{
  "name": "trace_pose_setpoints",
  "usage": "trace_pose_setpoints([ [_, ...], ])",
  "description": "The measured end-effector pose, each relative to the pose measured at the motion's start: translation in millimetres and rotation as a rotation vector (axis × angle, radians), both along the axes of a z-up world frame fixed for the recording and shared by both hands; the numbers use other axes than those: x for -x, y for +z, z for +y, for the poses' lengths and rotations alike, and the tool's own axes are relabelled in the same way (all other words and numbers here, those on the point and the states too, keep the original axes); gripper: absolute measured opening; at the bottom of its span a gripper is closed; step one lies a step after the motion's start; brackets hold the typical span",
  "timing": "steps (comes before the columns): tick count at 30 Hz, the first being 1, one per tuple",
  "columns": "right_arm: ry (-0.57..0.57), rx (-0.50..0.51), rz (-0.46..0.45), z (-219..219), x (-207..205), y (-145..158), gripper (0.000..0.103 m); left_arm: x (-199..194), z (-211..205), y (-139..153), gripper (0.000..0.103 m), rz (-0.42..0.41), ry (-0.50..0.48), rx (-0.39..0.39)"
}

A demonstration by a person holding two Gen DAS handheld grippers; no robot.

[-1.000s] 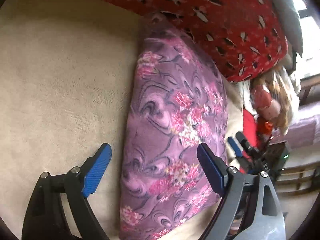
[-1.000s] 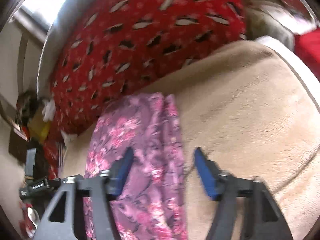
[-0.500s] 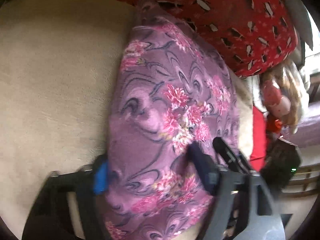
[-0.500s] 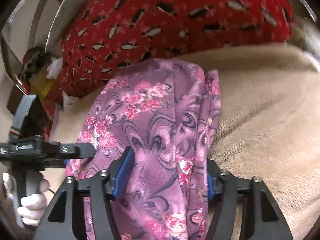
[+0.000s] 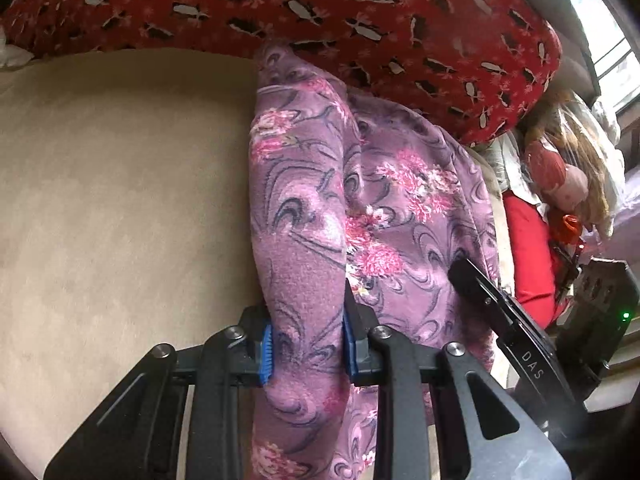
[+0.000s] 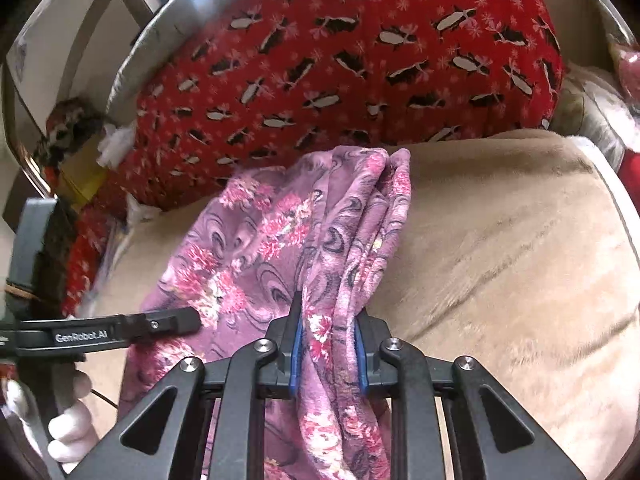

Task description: Fold small clothes

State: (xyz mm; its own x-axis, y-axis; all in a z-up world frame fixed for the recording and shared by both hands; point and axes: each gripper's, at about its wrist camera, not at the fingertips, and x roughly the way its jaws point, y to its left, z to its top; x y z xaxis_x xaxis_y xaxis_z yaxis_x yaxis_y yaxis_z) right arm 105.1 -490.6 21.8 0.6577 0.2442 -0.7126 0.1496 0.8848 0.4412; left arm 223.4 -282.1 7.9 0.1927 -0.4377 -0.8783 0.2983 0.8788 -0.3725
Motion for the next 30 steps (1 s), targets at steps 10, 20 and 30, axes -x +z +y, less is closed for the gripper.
trace_pose_setpoints([
  [10, -0.039, -0.075, 0.089, 0, 5, -34, 0.03, 4, 7, -23, 0.027, 0.033, -0.005, -0.028],
  [20, -0.096, -0.095, 0.076, -19, -25, -28, 0.046, 6, -3, -28, 0.034, -0.029, -0.036, -0.08],
  [30, -0.093, -0.054, 0.089, -22, -33, -49, 0.018, 0, 2, -32, 0.048, -0.011, -0.053, -0.043],
])
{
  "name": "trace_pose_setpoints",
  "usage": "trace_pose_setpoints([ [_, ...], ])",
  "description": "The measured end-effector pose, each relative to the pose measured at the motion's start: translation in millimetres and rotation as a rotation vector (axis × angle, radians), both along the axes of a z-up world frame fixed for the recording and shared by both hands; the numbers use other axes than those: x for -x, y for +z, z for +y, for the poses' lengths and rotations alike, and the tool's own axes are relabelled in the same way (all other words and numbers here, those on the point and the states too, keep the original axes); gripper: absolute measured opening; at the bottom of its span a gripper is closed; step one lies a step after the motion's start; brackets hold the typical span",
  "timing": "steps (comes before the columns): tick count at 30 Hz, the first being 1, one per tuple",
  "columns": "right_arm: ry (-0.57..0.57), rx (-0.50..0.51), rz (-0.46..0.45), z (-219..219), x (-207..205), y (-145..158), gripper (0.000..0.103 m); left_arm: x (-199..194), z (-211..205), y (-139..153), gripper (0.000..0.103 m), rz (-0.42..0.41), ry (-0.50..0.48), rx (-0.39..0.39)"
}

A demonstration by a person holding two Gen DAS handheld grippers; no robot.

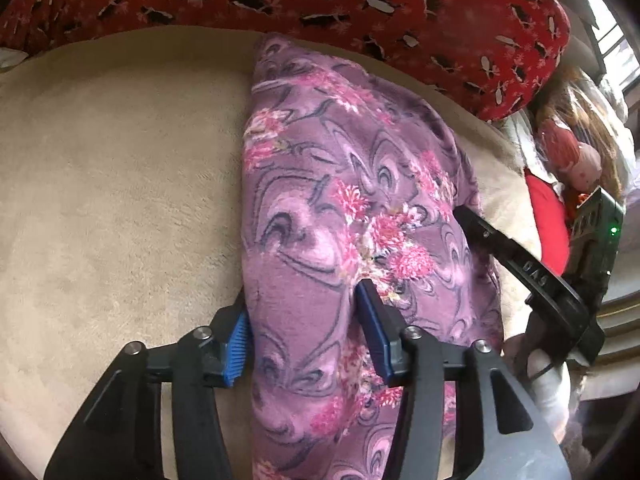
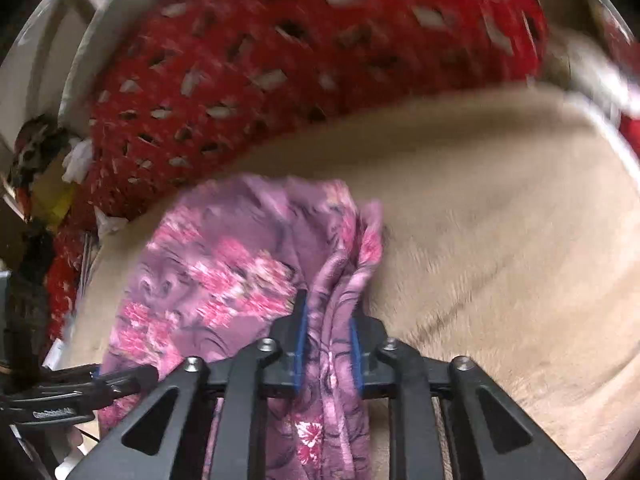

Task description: Fold small clothes

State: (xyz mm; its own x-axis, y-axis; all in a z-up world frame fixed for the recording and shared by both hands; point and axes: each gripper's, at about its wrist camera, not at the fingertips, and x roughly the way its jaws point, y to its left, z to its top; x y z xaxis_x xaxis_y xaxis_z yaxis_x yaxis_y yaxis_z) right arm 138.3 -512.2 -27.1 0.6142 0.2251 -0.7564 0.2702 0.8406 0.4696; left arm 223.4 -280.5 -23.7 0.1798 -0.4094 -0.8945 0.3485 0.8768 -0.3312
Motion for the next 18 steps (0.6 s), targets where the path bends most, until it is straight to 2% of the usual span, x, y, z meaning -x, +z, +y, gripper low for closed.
trace_pose_setpoints([
  [1, -0.017, -0.024, -0.014, -3, 3, 2, 0.024, -2, 5, 2, 0.048, 0.009, -0.001, 0.02],
  [3, -0.056, -0.088, -0.054, -13, 14, 11, 0.028, -10, 21, 5, 0.048, 0.048, 0.025, 0.098],
  [5, -0.082, -0.154, -0.084, -24, 28, 14, 0.041, -19, 34, 6, 0.049, 0.082, 0.053, 0.173],
  [6, -0.084, -0.197, -0.096, -29, 35, 12, 0.055, -23, 38, 6, 0.05, 0.096, 0.064, 0.198],
  [7, -0.088, -0.232, -0.104, -32, 41, 10, 0.062, -28, 39, 5, 0.055, 0.117, 0.067, 0.221],
  [9, -0.055, -0.29, -0.1, -32, 49, 0, 0.063, -30, 36, -1, 0.06, 0.154, 0.065, 0.252],
  [10, -0.018, -0.315, -0.086, -27, 49, -7, 0.063, -31, 32, -5, 0.068, 0.176, 0.057, 0.265],
  [11, 0.017, -0.336, -0.071, -22, 45, -10, 0.063, -29, 26, -12, 0.072, 0.205, 0.045, 0.276],
  [12, 0.067, -0.351, -0.049, -13, 41, -18, 0.063, -27, 20, -20, 0.072, 0.24, 0.034, 0.28],
  [14, 0.1, -0.261, -0.073, 3, 39, -15, 0.064, -20, 13, -32, 0.07, 0.273, 0.035, 0.258],
  [15, 0.116, -0.249, -0.076, 8, 37, -13, 0.059, -18, 12, -33, 0.068, 0.262, 0.046, 0.247],
  [16, 0.123, -0.225, -0.064, 12, 34, -11, 0.044, -16, 11, -30, 0.054, 0.232, 0.06, 0.228],
  [17, 0.133, -0.205, -0.062, 16, 33, -8, 0.04, -14, 10, -26, 0.039, 0.207, 0.065, 0.202],
  [18, 0.144, -0.152, -0.064, 21, 32, -2, 0.037, -13, 9, -22, 0.033, 0.187, 0.063, 0.177],
])
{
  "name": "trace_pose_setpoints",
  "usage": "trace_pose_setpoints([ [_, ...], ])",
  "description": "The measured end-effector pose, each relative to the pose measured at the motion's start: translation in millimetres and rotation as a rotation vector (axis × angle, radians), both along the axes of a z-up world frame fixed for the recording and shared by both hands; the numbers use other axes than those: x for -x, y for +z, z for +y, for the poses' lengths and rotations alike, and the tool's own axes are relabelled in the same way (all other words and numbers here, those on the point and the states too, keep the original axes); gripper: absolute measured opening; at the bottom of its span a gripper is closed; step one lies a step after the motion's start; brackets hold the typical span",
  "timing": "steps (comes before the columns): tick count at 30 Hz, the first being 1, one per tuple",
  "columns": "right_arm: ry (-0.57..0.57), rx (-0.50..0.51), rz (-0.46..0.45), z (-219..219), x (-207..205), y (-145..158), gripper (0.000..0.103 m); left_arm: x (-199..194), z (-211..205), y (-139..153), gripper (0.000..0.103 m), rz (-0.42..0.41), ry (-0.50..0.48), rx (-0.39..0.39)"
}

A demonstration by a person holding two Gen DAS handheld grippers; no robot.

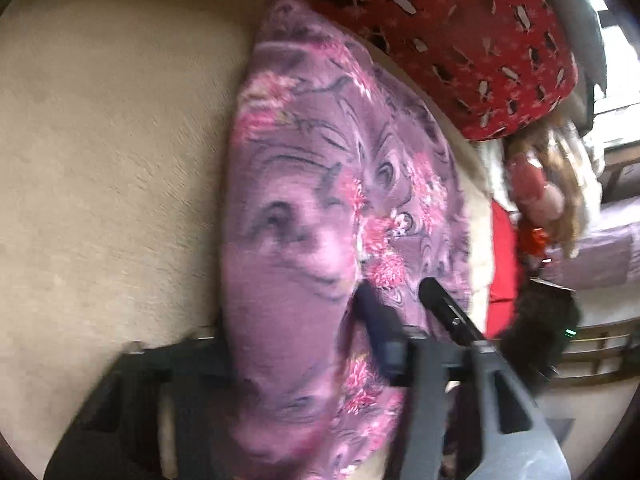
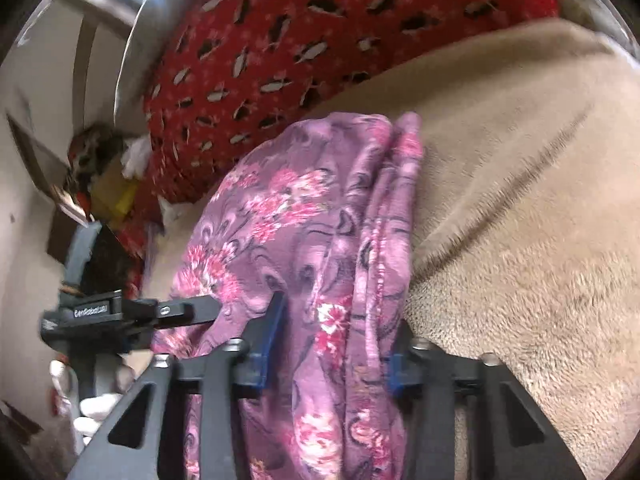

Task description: Fold small clothes

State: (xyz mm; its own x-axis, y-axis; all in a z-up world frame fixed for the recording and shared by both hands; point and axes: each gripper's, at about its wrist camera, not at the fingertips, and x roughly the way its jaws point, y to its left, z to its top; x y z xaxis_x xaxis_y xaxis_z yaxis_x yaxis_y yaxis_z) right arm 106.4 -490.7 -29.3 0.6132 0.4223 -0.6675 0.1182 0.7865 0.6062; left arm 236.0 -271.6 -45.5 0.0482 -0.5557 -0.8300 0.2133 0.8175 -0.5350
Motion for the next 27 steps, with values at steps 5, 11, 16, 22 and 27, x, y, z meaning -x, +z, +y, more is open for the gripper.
trace_pose_setpoints([
  [5, -0.002, 0.194, -0.02, 21, 4, 27, 0.023, 16, 0, 27, 0.023, -0.123, -0.021, -0.07],
  [11, 0.006, 0.234, -0.073, 54, 20, 63, 0.022, 36, 32, 62, 0.023, -0.211, -0.016, -0.082],
  [16, 0.022, 0.179, -0.104, 90, 35, 88, 0.022, 52, 73, 87, 0.023, -0.262, 0.013, -0.116],
  [22, 0.053, 0.129, -0.093, 140, 51, 90, 0.023, 72, 124, 80, 0.023, -0.229, 0.057, -0.136],
  [27, 0.043, 0.074, -0.046, 162, 66, 70, 0.024, 88, 145, 48, 0.026, -0.177, 0.048, -0.168],
])
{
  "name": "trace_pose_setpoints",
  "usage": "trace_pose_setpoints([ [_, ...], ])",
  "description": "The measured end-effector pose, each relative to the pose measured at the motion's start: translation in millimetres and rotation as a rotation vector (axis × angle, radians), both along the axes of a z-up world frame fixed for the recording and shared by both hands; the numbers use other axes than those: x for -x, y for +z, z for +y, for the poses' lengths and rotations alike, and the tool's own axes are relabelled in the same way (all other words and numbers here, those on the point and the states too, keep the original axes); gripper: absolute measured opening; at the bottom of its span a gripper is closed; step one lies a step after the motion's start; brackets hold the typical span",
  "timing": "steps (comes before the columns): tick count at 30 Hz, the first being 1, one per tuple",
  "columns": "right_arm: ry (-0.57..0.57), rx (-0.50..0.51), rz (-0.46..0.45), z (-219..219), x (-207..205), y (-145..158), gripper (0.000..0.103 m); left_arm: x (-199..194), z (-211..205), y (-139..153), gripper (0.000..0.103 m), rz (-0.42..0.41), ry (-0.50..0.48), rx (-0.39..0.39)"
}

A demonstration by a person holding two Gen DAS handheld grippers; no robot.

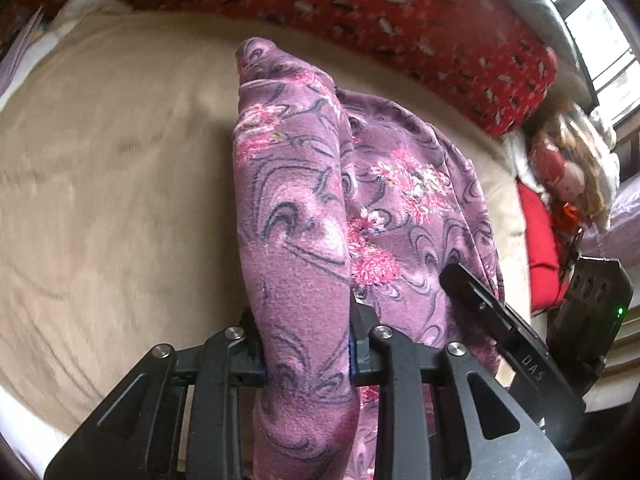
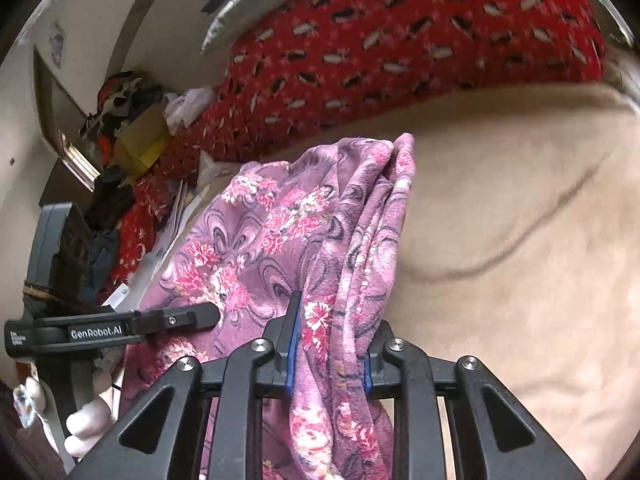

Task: Fold small clothes
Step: 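Release the shirt with both grippers and smooth it into a rectangle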

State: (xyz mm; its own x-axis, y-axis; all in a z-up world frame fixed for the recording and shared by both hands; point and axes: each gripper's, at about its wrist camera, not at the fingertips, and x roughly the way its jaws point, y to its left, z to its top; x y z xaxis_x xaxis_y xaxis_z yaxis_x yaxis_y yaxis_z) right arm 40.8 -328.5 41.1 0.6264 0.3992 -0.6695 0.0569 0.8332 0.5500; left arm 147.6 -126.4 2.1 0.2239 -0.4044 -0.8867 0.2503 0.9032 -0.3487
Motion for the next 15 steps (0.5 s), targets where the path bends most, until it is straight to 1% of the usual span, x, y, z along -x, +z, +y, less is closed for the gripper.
trace_pose_setpoints([
  [1, -0.011, -0.02, 0.021, 2, 5, -9, 0.026, 3, 2, -9, 0.028, 0.011, -0.003, -0.017],
  [2, -0.019, -0.032, 0.045, 3, 9, -19, 0.027, 4, 5, -21, 0.036, 0.029, -0.001, -0.047],
  [3, -0.025, -0.03, 0.098, 5, 11, -35, 0.029, 5, 10, -33, 0.043, 0.05, 0.005, -0.06],
  [4, -0.03, -0.009, 0.159, 6, 12, -48, 0.036, 6, 18, -42, 0.054, 0.071, 0.016, -0.05],
  [5, -0.044, -0.032, 0.169, 2, 16, -57, 0.037, 6, 25, -43, 0.056, 0.076, 0.029, -0.024],
  [6, -0.072, -0.086, 0.147, -7, 22, -57, 0.038, 6, 34, -42, 0.056, 0.083, 0.039, 0.011],
  [7, -0.102, -0.1, 0.146, -14, 24, -53, 0.041, 5, 41, -39, 0.055, 0.088, 0.045, 0.038],
  [9, -0.179, -0.068, 0.117, -26, 25, -37, 0.043, 0, 50, -22, 0.054, 0.048, 0.06, 0.09],
  [10, -0.206, -0.056, 0.077, -30, 25, -26, 0.043, -3, 49, -14, 0.054, 0.022, 0.062, 0.104],
  [11, -0.209, -0.054, 0.035, -30, 21, -16, 0.043, -8, 46, -5, 0.054, -0.009, 0.062, 0.114],
  [13, -0.161, -0.014, -0.013, -19, 4, 1, 0.043, -19, 32, 8, 0.054, -0.061, 0.048, 0.107],
  [14, -0.124, 0.024, -0.025, -9, -7, 8, 0.043, -27, 21, 13, 0.054, -0.093, 0.038, 0.076],
  [15, -0.081, 0.068, -0.036, 1, -19, 12, 0.04, -35, 9, 16, 0.054, -0.122, 0.027, 0.039],
])
